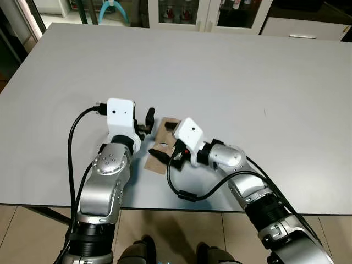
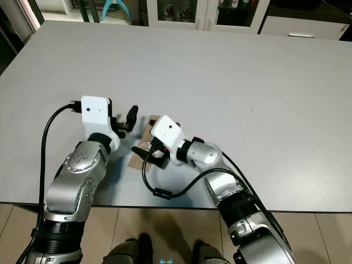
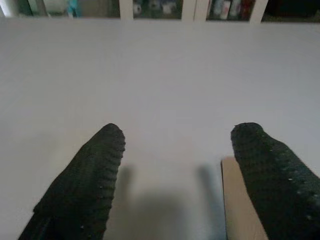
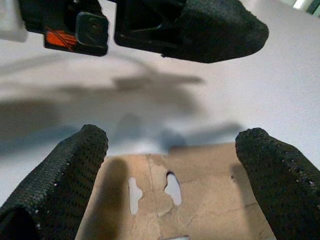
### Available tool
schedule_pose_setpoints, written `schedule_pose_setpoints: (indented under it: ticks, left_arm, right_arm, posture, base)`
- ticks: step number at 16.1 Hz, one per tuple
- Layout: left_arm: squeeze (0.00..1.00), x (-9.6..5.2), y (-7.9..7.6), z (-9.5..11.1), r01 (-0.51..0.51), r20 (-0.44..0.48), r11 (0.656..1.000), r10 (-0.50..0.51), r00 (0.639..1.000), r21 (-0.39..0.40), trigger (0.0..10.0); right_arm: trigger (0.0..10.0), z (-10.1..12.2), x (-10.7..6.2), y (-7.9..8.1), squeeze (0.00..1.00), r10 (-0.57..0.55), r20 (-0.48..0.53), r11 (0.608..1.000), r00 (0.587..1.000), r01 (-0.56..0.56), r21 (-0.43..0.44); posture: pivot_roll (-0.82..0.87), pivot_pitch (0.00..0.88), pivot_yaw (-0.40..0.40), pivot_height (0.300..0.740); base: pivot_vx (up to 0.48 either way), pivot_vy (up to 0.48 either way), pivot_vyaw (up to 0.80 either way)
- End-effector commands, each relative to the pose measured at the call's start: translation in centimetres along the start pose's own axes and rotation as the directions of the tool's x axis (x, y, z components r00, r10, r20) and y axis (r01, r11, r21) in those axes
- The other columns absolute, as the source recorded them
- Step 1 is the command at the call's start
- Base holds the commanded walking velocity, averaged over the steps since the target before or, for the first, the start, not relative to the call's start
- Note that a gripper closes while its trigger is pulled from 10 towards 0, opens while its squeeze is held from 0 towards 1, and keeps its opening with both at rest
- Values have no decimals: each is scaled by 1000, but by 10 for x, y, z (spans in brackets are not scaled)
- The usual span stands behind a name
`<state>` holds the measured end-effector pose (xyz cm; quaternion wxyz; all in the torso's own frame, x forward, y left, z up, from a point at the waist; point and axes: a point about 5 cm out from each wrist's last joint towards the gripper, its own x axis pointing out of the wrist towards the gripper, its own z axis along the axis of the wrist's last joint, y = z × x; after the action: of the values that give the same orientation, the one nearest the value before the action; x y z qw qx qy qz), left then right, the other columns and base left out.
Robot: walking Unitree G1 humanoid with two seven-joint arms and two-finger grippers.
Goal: Picking trash to rubbish bin
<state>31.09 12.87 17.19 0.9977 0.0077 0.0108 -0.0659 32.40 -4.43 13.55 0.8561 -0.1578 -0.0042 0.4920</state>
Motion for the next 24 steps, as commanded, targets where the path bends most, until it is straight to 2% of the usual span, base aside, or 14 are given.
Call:
schedule_pose_setpoints:
  ticks: [1,2,4,5,6,7,10,12,16,17,18,20,23,24]
  left_arm:
    - [1000,-5,-3,-1,41,-24,999,-41,999,6,10000]
    - [1000,-6,-3,-1,58,-31,998,-57,998,17,10000]
    - [1000,-12,-2,3,102,-46,994,-99,994,45,10000]
    - [1000,-19,1,6,144,-71,988,-140,988,61,10000]
    - [1000,-25,1,6,187,-99,979,-179,979,77,10000]
    - [1000,-26,1,5,210,-122,975,-200,972,77,10000]
    - [1000,-47,6,13,326,-179,939,-304,936,108,10000]
    - [1000,-55,8,15,360,-220,925,-328,919,121,10000]
    - [1000,-76,4,15,460,-330,879,-400,855,128,10000]
    - [1000,-82,3,16,471,-340,874,-409,847,122,10000]
    - [1000,-88,4,19,474,-347,872,-410,843,123,10000]
    - [1000,-95,8,24,476,-363,870,-405,839,130,10000]
    - [1000,-93,10,25,458,-364,878,-384,849,142,10000]
    - [1000,-92,7,28,465,-360,875,-394,846,135,10000]
  right_arm:
    - [10000,-5,-1,0,808,12,-1,1000,1000,-12,8]
    - [10000,-7,-1,0,800,13,-6,1000,1000,-13,9]
    - [10000,-11,-1,0,537,16,-10,1000,1000,-15,10]
    - [10000,-13,-1,2,204,18,-9,1000,1000,-18,14]
    - [10000,-15,-1,2,0,20,-9,1000,1000,-19,17]
    - [10000,-16,-1,3,0,20,-11,1000,1000,-20,18]
    - [10000,-22,1,7,0,27,-17,999,1000,-26,22]
    - [10000,-24,1,7,0,24,-22,999,999,-24,24]
    - [10000,-29,3,9,0,29,-33,999,999,-29,15]
    - [6157,-30,3,10,0,34,-31,999,999,-33,17]
    - [0,-30,3,10,0,39,-25,999,999,-38,21]
    - [0,-31,3,10,0,40,-15,999,999,-40,26]
    - [0,-32,3,11,0,41,-13,999,999,-41,28]
    - [0,-32,3,10,0,37,-12,999,999,-36,31]
  posture:
    - [-79,187,-20,740]
    - [-79,187,-20,740]
    - [-70,189,-23,740]
    - [-59,190,-23,740]
    - [-59,190,-23,740]
    - [-41,195,-22,740]
    - [-3,198,-16,740]
    - [-3,198,-16,740]
    - [30,200,-19,740]
    - [30,200,-19,740]
    - [43,201,-18,740]
    - [53,201,-20,740]
    - [56,199,-20,740]
    - [55,194,-21,740]
  base:
    - [0,0,0]
    - [0,0,0]
    - [0,0,0]
    - [0,0,0]
    - [0,0,0]
    - [0,0,0]
    - [0,0,0]
    - [0,0,0]
    - [0,0,0]
    - [0,0,0]
    - [0,0,0]
    - [0,0,0]
    - [0,0,0]
    - [0,0,0]
